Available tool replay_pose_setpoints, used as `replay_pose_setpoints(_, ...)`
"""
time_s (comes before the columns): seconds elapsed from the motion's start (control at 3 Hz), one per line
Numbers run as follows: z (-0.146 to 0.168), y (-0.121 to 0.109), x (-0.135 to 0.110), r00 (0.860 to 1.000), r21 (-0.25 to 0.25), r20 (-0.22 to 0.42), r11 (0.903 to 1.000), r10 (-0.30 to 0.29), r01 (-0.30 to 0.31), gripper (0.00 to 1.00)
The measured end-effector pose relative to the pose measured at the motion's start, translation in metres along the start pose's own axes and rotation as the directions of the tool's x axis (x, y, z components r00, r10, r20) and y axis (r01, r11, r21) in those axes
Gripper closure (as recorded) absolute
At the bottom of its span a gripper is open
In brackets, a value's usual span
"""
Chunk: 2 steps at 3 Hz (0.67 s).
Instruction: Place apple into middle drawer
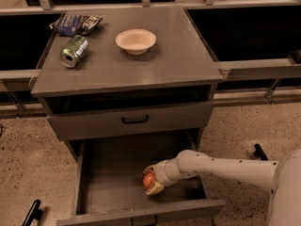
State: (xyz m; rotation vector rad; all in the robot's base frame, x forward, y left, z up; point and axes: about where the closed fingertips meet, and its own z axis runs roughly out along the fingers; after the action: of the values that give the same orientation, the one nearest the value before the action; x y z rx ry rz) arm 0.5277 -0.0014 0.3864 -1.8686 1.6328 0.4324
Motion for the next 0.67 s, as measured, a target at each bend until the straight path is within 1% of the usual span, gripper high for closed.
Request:
replay_pose_setpoints(0.33,0.0095,-0.0085,0.0039,1.0,0.019,0.012,0.9998,-0.001,0.0,0.5)
replay_pose_setpoints(0.67,0.0098,-0.0086,0.0039,1.0,0.019,0.012,0.9998,0.0,0.0,0.19)
